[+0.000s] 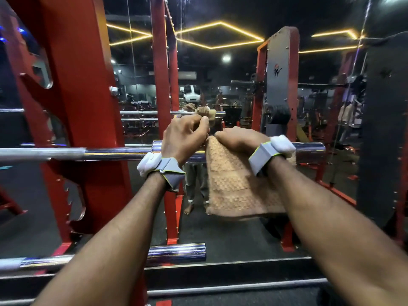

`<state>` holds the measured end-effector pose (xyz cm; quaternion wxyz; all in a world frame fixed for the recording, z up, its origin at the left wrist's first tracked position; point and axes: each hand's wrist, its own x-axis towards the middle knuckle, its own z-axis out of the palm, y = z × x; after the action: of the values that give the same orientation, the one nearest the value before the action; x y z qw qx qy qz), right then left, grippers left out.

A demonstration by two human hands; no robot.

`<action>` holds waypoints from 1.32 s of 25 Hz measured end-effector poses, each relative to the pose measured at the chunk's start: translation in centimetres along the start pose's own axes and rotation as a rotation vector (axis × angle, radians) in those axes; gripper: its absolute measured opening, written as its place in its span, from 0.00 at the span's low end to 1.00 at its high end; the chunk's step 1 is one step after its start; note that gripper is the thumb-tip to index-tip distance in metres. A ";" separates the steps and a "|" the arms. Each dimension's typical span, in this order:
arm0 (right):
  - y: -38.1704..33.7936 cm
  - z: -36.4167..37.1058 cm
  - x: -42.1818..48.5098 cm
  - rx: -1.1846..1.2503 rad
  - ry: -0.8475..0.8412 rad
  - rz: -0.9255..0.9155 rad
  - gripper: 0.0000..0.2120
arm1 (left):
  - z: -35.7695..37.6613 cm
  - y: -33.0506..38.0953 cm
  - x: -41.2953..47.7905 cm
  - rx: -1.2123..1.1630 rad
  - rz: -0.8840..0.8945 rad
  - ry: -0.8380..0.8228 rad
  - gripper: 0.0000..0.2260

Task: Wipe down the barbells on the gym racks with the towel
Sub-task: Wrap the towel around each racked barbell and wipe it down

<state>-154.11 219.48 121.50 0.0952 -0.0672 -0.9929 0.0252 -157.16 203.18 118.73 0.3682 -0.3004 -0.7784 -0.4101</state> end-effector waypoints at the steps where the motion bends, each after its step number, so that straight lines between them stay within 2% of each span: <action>1: -0.7 0.6 -0.5 -0.008 0.097 0.007 0.21 | 0.0 -0.1 0.0 0.020 0.013 0.018 0.18; 4: -2.0 3.6 -4.2 -0.175 0.653 -0.061 0.22 | 0.0 -0.1 0.2 0.002 0.038 0.039 0.15; 6: -1.0 5.8 -6.0 -0.288 0.900 -0.182 0.18 | -0.1 -0.4 0.2 -0.069 0.055 0.016 0.16; 8: 0.4 5.4 -6.0 -0.278 0.858 -0.258 0.19 | -0.1 -0.5 0.0 -0.112 0.117 -0.006 0.16; 10: 0.3 3.8 -5.4 -0.208 0.711 -0.210 0.23 | -0.1 -0.9 0.2 -0.174 0.188 -0.030 0.14; 12: 0.3 1.6 -4.3 -0.097 0.462 -0.117 0.27 | -0.1 -1.0 0.3 -0.220 0.222 -0.035 0.14; 14: 0.0 -0.4 -2.8 0.052 0.156 0.000 0.27 | -0.2 -1.0 0.1 -0.227 0.214 -0.034 0.14; 15: -0.3 -0.9 -2.1 0.053 0.040 0.017 0.26 | -0.3 -1.1 0.0 -0.241 0.221 -0.039 0.13; 17: -0.8 -1.0 -0.5 0.037 -0.091 0.008 0.23 | -0.3 -1.1 0.0 -0.260 0.234 -0.041 0.13; 21: -2.0 -0.5 1.3 0.059 -0.103 -0.039 0.24 | 0.0 -0.8 0.2 -0.157 0.192 0.046 0.12; 24: -1.7 0.3 1.7 -0.013 -0.066 -0.098 0.38 | 0.4 -1.2 0.0 -0.125 0.193 0.042 0.12; 26: -1.5 0.7 1.2 -0.027 0.008 -0.107 0.42 | 0.2 -1.0 -0.2 -0.156 0.211 0.033 0.13; 28: -1.5 0.9 0.6 -0.060 0.115 -0.131 0.41 | -0.5 -0.3 -0.3 -0.245 0.166 0.021 0.13; 29: -1.4 1.0 -0.1 -0.061 0.165 -0.113 0.37 | -1.3 -0.1 -0.1 -0.265 0.136 0.016 0.14; 31: -1.6 1.1 -1.3 -0.042 0.249 -0.109 0.31 | -3.2 -0.6 0.3 -0.190 0.143 0.034 0.13; 33: -1.8 0.9 -2.1 -0.043 0.295 -0.121 0.30 | -5.3 -2.1 0.3 -0.069 0.139 0.037 0.12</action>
<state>-152.50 217.36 120.31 0.2399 -0.0121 -0.9707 -0.0119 -157.17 197.64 120.22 0.3997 -0.3585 -0.7342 -0.4155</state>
